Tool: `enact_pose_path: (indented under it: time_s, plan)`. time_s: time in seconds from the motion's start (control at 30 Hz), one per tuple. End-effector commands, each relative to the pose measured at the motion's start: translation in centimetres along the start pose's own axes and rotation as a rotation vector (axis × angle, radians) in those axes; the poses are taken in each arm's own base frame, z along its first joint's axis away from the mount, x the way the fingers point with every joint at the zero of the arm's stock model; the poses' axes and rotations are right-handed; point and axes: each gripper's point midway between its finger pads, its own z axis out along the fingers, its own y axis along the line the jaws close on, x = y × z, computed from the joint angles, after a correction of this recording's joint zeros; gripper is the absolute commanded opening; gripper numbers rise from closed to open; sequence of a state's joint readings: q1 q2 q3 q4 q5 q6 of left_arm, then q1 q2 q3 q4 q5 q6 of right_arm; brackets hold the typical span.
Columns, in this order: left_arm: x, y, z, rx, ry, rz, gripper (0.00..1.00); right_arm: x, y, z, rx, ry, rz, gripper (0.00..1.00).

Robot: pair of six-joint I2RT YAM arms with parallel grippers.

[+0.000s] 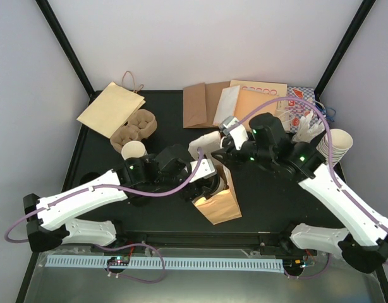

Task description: Pack the takeout coffee

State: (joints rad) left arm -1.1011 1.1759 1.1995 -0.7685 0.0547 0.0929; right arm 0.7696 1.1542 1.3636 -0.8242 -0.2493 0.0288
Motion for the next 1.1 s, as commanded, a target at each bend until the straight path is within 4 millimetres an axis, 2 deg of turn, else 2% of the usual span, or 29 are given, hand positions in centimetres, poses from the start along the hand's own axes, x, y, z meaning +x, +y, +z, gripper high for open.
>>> enact_pose_path:
  time_s: [0.0, 0.13, 0.27, 0.4, 0.6, 0.77, 0.87, 1.07]
  plan:
    - [0.1, 0.0, 0.8, -0.004, 0.02, -0.016, 0.55, 1.7, -0.8, -2.7, 0.08, -0.011, 0.056, 0.59]
    - [0.7, 0.4, 1.2, -0.029, 0.047, -0.026, 0.54, 2.9, -0.8, -4.2, 0.104, -0.016, 0.081, 0.72]
    - [1.0, 0.7, 1.4, -0.045, 0.058, -0.028, 0.54, 4.1, -1.1, -5.2, 0.134, -0.013, 0.103, 0.77]
    - [1.2, 0.7, 1.4, -0.049, 0.066, -0.033, 0.54, 5.0, -2.1, -5.4, 0.19, -0.018, 0.142, 0.8]
    - [1.6, 0.7, 1.3, -0.049, 0.075, -0.048, 0.53, 6.1, -4.3, -4.4, 0.203, -0.027, 0.288, 0.79]
    - [2.0, 0.8, 1.2, -0.056, 0.081, -0.06, 0.53, 7.4, -8.6, -4.7, 0.288, -0.076, 0.482, 0.77]
    - [2.3, 0.8, 1.1, -0.06, 0.084, -0.064, 0.53, 9.6, -10.7, -4.0, 0.319, -0.066, 0.63, 0.77]
    - [2.5, 0.8, 1.2, -0.058, 0.085, -0.072, 0.53, 16.9, -12.5, -1.1, 0.432, 0.118, 0.919, 0.8]
